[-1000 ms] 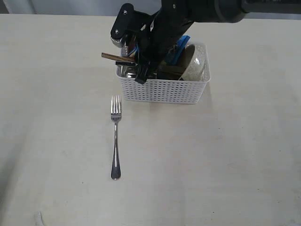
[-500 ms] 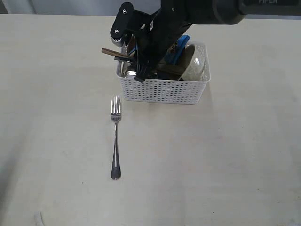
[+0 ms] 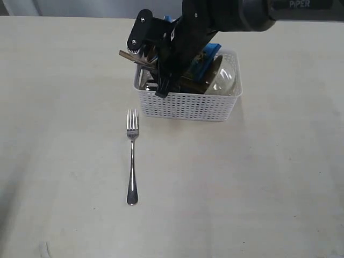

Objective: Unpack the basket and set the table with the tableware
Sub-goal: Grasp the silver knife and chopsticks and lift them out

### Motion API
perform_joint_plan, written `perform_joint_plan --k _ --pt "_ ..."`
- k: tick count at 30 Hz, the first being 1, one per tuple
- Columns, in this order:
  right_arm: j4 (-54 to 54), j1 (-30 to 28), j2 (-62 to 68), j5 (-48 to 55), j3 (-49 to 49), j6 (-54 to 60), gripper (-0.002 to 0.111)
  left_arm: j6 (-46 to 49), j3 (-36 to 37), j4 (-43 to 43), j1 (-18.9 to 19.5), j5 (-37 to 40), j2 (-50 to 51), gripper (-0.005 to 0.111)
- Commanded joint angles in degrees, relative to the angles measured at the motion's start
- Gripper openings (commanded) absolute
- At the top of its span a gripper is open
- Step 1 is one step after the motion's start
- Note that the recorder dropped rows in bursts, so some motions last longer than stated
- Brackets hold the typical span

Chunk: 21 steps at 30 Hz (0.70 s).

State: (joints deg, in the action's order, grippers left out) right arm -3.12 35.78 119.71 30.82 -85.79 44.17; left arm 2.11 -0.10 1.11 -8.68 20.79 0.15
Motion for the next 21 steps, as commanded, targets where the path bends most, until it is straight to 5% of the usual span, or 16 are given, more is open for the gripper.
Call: perform_joint_plan --k 1,21 --pt "-0.3 -0.2 -2.5 3.2 0.6 -0.4 0.0 -0.2 0.1 0.2 0.1 -0.2 -0.2 0.0" --pt "-0.3 -0.2 -6.9 1.2 0.6 -2.4 -0.001 -0.2 0.1 0.2 0.1 -0.2 -0.2 0.0"
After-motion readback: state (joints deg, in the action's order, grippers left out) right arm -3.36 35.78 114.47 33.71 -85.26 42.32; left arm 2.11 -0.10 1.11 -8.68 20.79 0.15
